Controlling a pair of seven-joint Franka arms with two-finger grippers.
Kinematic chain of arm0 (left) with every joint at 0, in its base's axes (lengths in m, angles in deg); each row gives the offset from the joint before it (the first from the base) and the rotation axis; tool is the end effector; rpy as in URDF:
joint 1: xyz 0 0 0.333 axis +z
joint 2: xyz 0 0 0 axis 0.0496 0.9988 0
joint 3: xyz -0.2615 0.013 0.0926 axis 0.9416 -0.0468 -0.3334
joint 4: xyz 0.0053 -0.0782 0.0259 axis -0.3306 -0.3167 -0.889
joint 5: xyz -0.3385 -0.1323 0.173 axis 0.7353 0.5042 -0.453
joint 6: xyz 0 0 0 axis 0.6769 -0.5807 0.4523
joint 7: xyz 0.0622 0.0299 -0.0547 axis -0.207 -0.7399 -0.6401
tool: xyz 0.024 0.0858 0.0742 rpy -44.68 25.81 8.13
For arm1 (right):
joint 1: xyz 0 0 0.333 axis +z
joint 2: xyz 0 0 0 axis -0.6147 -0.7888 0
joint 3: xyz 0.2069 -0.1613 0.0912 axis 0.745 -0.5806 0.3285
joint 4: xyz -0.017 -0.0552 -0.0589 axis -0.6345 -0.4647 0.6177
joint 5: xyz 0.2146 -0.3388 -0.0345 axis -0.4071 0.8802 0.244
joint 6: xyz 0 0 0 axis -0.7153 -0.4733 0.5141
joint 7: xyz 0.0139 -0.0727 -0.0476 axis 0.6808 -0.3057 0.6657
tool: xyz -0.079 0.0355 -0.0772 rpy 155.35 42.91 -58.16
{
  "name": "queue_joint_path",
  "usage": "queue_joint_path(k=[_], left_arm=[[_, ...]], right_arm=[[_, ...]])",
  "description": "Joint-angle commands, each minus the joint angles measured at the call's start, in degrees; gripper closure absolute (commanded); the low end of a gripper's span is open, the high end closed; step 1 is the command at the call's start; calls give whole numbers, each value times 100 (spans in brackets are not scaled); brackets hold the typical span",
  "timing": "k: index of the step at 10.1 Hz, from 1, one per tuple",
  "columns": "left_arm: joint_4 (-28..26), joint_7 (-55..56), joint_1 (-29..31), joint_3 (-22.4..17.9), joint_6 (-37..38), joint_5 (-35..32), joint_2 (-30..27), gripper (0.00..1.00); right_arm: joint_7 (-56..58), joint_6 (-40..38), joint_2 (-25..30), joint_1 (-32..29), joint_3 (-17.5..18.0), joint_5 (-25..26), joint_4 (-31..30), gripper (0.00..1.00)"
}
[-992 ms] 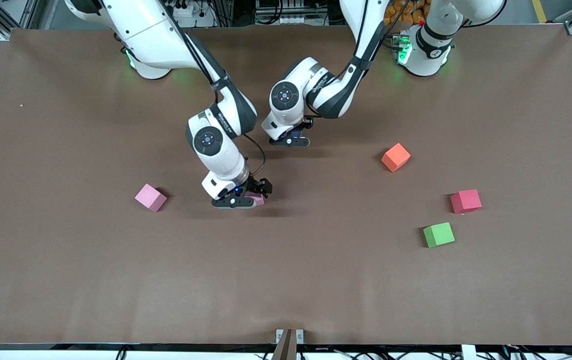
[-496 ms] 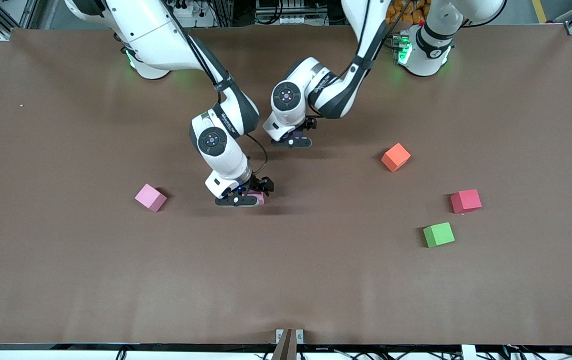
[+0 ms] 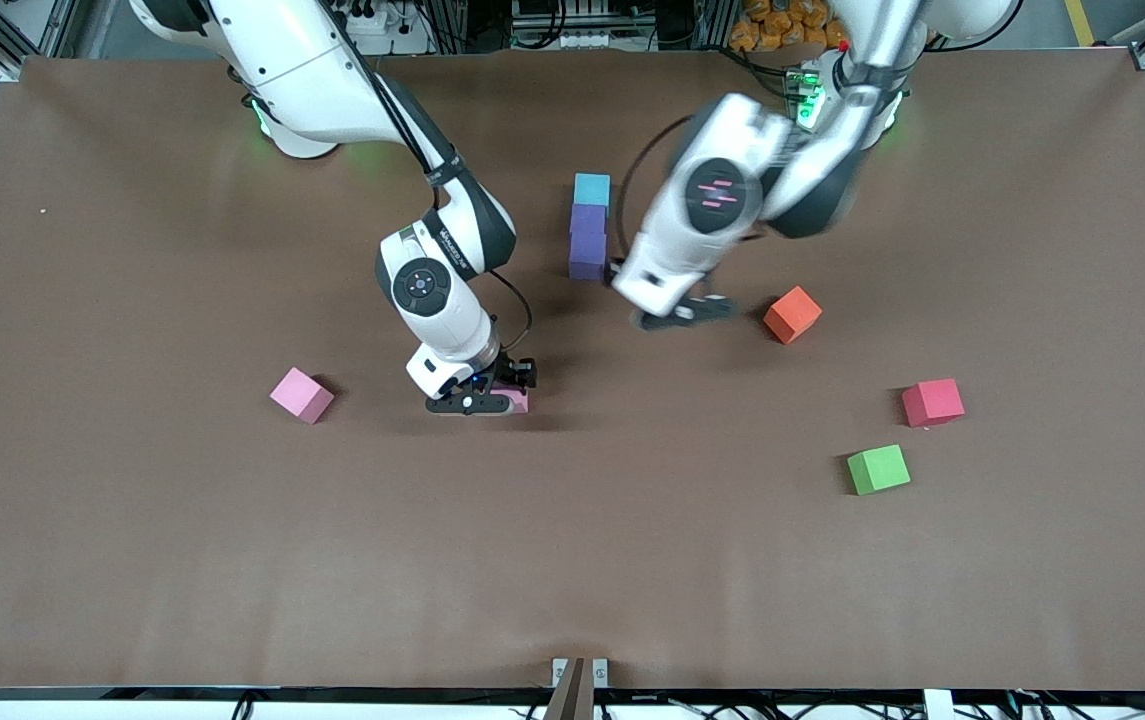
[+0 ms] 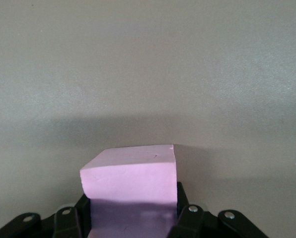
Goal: Arrange blocks into number 1
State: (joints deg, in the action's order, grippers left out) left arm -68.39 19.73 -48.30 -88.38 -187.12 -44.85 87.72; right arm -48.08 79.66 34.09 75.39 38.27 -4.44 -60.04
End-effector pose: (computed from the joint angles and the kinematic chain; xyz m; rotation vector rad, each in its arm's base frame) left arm 0.4928 -0.3629 0.3253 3.0191 0.3592 -0.3731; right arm 0.5364 0.3726 0.1569 -2.9850 0.0738 -0.0919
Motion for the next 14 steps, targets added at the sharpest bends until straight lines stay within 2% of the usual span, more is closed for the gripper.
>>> queue_joint_path(k=[1,3,5,7,10,14], left_arm=[[-519,-47,542,68,51,-518,-374,0],[-1037,-231,894,76,-219,-827,-401,0],[-2098,-232,1097,85,-1218,-828,-611,0],[-2603,-224,1335,94,-1748,-820,-612,0],[-2903,-109,1494,85,-2067,-697,-560,0],[-2921,181,1520,94,-2356,-539,-367,0]], right_arm=[[-345,-84,165,94,-24,91,-12,45],[-943,-190,446,593,-269,91,-143,44],[-1497,-329,570,1233,-463,91,-223,43],[-1719,-619,579,1850,-656,83,-197,43],[-1939,-691,439,2343,-683,91,-188,43],[-2114,-656,325,2678,-675,91,-214,41]])
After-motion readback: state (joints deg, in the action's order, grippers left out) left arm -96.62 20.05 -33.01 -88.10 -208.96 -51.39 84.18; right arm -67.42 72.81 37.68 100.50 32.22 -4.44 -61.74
